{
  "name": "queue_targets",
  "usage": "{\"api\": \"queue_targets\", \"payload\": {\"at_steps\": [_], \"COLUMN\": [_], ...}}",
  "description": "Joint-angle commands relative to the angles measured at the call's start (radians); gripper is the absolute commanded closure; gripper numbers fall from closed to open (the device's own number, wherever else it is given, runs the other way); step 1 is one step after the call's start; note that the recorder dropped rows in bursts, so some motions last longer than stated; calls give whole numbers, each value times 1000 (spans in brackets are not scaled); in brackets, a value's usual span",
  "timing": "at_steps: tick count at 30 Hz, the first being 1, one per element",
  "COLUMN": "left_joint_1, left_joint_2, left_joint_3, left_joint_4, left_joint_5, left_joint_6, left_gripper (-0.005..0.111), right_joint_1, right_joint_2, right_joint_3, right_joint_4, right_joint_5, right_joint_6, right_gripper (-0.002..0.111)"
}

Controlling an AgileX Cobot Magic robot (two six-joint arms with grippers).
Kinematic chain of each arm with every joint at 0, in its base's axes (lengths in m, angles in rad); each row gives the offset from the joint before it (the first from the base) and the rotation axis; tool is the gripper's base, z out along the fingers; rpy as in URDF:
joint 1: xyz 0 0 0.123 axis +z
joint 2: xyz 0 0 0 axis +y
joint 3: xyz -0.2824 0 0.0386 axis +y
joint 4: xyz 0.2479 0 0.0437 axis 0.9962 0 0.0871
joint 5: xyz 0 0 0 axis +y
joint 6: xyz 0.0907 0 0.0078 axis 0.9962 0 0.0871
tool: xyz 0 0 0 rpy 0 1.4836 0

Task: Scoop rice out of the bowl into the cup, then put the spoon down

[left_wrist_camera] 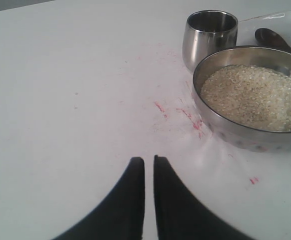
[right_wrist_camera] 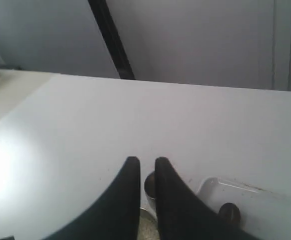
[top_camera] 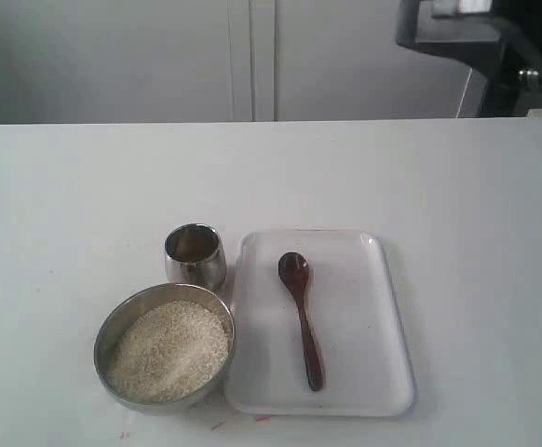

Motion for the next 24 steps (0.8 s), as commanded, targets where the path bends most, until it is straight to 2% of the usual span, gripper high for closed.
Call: {"api": "queue_targets", "payload": {"at_steps": [1,15,24], "left_joint_1": [-7,-7,-7], "left_joint_2": [1,1,1], "left_joint_3": [-6,-6,-6], "left_joint_4": [-7,-7,-7], "left_joint_5": [1,1,1], "left_joint_6": [-2,-2,-2], "left_gripper": [92,92,92], "right_joint_1": [-146,-402,-496], "right_joint_2": [-83,-375,-518], "right_joint_3": [144,480,690], "right_joint_4": [92,92,85], "right_joint_5": [-121,-258,-388], "right_joint_6": [-13,-180,-243], "right_gripper": [97,97,97]}}
